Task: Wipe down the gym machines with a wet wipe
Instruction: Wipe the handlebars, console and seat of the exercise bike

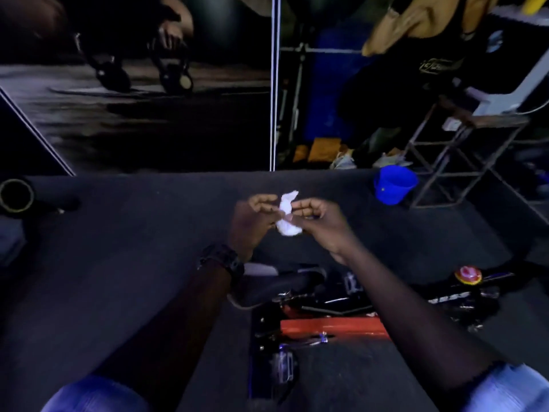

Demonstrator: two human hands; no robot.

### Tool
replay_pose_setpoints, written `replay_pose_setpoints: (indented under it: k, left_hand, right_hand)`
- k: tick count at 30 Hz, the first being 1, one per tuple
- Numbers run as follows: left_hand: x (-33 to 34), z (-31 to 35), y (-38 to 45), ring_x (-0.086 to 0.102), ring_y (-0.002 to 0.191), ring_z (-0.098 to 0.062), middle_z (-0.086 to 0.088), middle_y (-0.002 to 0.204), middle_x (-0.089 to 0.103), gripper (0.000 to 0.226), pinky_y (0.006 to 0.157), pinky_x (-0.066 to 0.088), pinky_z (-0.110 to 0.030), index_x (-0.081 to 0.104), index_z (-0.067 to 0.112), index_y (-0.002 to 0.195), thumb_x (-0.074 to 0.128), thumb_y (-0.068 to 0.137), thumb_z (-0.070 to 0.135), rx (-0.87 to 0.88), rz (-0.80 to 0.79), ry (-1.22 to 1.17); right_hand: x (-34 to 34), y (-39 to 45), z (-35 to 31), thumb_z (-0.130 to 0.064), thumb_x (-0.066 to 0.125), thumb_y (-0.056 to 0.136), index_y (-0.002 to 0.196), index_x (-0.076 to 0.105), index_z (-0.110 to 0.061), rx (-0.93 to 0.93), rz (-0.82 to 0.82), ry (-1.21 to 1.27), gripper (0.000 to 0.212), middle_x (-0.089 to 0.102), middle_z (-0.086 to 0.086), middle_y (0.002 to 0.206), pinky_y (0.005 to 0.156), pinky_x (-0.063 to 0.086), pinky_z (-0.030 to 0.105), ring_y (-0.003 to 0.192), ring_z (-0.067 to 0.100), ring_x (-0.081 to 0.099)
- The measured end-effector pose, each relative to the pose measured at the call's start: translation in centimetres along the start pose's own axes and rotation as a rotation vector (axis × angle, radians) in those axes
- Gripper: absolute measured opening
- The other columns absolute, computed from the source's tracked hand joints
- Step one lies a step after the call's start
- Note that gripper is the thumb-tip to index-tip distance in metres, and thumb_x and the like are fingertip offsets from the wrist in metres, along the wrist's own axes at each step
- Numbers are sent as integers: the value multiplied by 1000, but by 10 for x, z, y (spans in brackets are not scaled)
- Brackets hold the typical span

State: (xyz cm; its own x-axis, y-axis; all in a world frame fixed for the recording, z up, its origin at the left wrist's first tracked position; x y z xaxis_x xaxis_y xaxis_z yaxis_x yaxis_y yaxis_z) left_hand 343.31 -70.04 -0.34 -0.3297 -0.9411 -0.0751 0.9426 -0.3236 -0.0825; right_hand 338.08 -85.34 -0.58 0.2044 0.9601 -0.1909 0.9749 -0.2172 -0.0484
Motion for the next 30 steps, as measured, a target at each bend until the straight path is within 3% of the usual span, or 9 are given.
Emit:
replay_pose_setpoints:
  k: [6, 10, 13, 18, 21, 23, 25, 27, 30]
  left_hand:
    - [-42, -106, -19, 64, 61, 7, 11, 66, 70, 29, 67, 53, -28, 67, 22, 82, 83, 63, 7, -55, -72, 267]
    - [-40, -138, -20, 72, 69, -20, -4, 70, 74, 30, 74, 58, -38, 63, 28, 77, 84, 58, 20, -158, -36, 309]
    - [-48, -153, -18, 74, 86, -26, -3, 81, 76, 27, 82, 59, -42, 63, 28, 77, 76, 54, 26, -241, 17, 389]
    - [-68, -162, -7, 70, 103, -29, -8, 107, 76, 23, 88, 55, -40, 74, 20, 102, 73, 83, 31, -277, 74, 558]
    - [-69, -180, -4, 67, 112, -32, -12, 117, 72, 53, 96, 53, -46, 70, 18, 112, 56, 75, 54, -357, 103, 372]
    - [-63, -192, -8, 60, 126, -30, -13, 134, 64, 70, 108, 47, -45, 63, 12, 130, 47, 77, 55, -434, 109, 252]
    - [-64, -201, -9, 61, 124, -27, -11, 131, 66, 73, 109, 46, -42, 67, 17, 124, 43, 79, 69, -447, 142, 194]
    - [-67, -213, -4, 67, 112, -26, -8, 114, 74, 78, 104, 50, -46, 75, 26, 103, 40, 75, 89, -425, 170, 156]
    - [-66, -214, 7, 68, 112, -24, -3, 112, 76, 77, 106, 48, -51, 78, 36, 101, 42, 70, 96, -437, 164, 92]
  right_hand:
    - [71, -20, 88, 4, 77, 76, 95, 71, -3, 184, -152, -328, 20, 72, 8, 84, 67, 50, 26, 66, 3, 61]
    - [61, -17, 118, -5, 75, 72, 74, 71, -21, 252, -81, -501, 17, 74, 0, 78, 72, 55, 33, 70, 8, 64]
    - [66, -9, 132, -15, 68, 68, 65, 70, -18, 261, -72, -546, 5, 73, -1, 70, 69, 56, 38, 67, 14, 68]
    - [93, 11, 140, -23, 57, 82, 82, 73, -20, 114, -19, -741, 16, 73, 4, 86, 68, 48, 30, 83, 25, 68]
    - [119, 16, 134, -20, 59, 84, 100, 67, -26, -48, -89, -869, 19, 70, 3, 102, 66, 51, 34, 87, 31, 67]
    - [127, 13, 122, -13, 68, 75, 99, 71, -29, -261, -180, -912, 29, 68, -2, 95, 62, 52, 34, 84, 29, 66]
    - [126, 10, 124, -11, 73, 71, 92, 76, -30, -424, -279, -972, 28, 65, -5, 86, 64, 51, 31, 85, 25, 62]
    - [113, 20, 134, -13, 69, 79, 97, 76, -29, -302, -276, -959, 25, 65, -3, 92, 68, 50, 30, 92, 25, 63]
    - [130, 37, 136, -23, 60, 91, 114, 70, -25, -145, -228, -903, 25, 66, 3, 110, 78, 50, 34, 101, 26, 65]
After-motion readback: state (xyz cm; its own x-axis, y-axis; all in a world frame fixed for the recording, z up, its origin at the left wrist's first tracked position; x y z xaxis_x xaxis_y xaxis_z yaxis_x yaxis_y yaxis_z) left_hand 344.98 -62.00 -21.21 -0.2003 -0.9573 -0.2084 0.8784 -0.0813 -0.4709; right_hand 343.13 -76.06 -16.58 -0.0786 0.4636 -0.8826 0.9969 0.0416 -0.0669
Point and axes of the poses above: each hand's wrist, its own y-axis towards the middle knuckle, its own x-axis out of the palm, z = x × y, the point moved 10 cm from there along y, towards the middle knuckle
